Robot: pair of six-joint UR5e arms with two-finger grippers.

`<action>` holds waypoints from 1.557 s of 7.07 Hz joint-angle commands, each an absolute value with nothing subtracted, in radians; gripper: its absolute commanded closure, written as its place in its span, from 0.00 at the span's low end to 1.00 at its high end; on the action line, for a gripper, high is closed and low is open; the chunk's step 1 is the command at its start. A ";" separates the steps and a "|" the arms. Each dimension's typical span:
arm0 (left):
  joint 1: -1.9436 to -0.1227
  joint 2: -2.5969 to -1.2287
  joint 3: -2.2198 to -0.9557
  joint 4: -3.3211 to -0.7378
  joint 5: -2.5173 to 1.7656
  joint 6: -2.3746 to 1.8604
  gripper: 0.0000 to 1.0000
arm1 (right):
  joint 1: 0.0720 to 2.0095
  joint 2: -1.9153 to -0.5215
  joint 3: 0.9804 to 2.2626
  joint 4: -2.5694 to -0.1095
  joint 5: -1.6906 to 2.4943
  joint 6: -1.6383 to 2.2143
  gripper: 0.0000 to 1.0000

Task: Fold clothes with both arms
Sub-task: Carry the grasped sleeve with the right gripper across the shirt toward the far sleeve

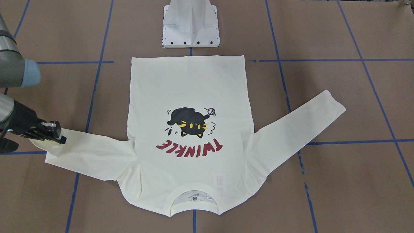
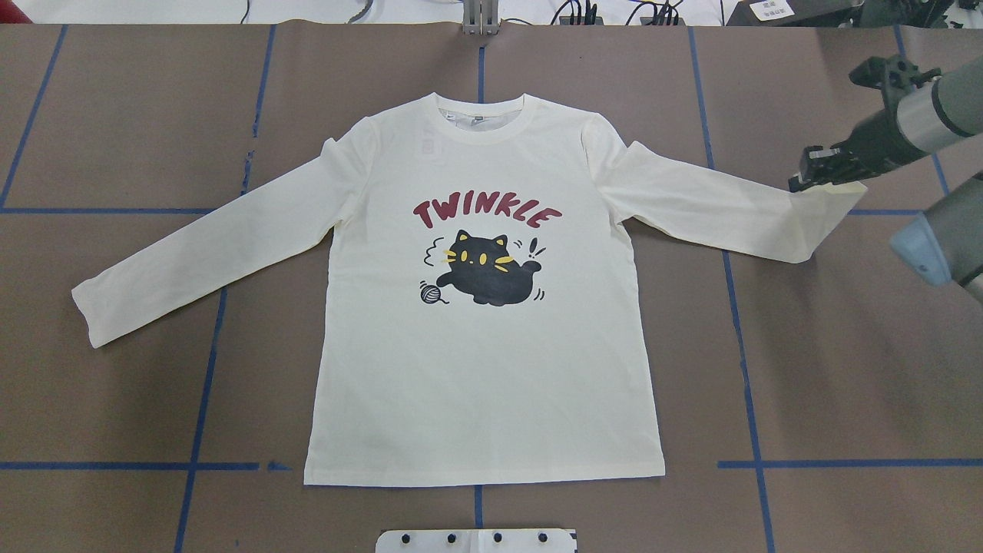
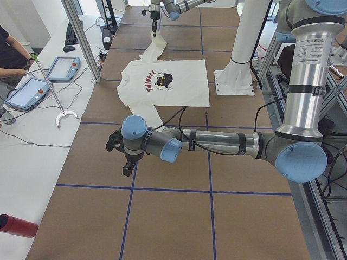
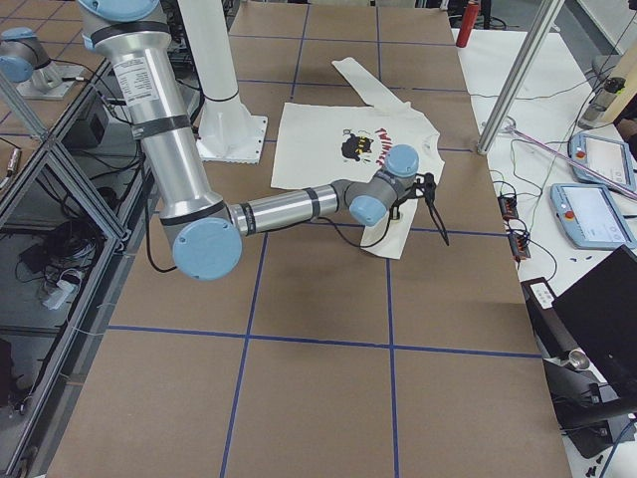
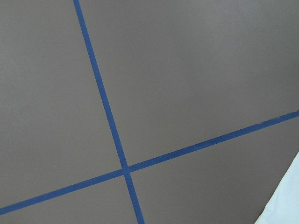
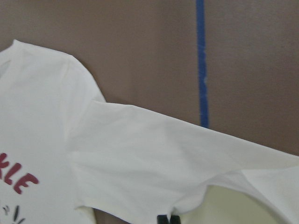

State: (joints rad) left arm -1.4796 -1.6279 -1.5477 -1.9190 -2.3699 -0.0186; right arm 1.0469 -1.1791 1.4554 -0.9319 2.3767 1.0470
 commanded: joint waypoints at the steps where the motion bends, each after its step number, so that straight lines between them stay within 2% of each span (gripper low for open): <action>1: -1.480 -1.625 -1.548 -1.919 -2.370 -0.015 0.00 | 0.961 -0.940 1.360 -0.933 2.318 1.242 1.00; 4: -1.482 -1.621 -1.542 -1.919 -2.370 -0.012 0.00 | 0.785 -0.581 1.183 -0.933 1.951 1.447 1.00; 5: -1.482 -1.621 -1.540 -1.919 -2.370 -0.012 0.00 | 0.734 -0.471 1.087 -0.934 1.856 1.475 1.00; 7: -1.482 -1.621 -1.540 -1.919 -2.370 -0.014 0.00 | 0.611 -0.411 0.973 -0.927 1.661 1.473 1.00; 10: -1.482 -1.621 -1.542 -1.919 -2.370 -0.014 0.00 | 0.519 -0.394 0.933 -0.927 1.552 1.465 1.00; 11: -1.482 -1.621 -1.540 -1.919 -2.370 -0.014 0.00 | 0.494 -0.327 0.852 -0.927 1.513 1.460 1.00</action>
State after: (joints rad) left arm -1.4818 -1.6214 -1.5411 -1.9190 -2.3700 -0.0138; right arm 0.5245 -0.3830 0.9194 -0.9265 1.5525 1.4650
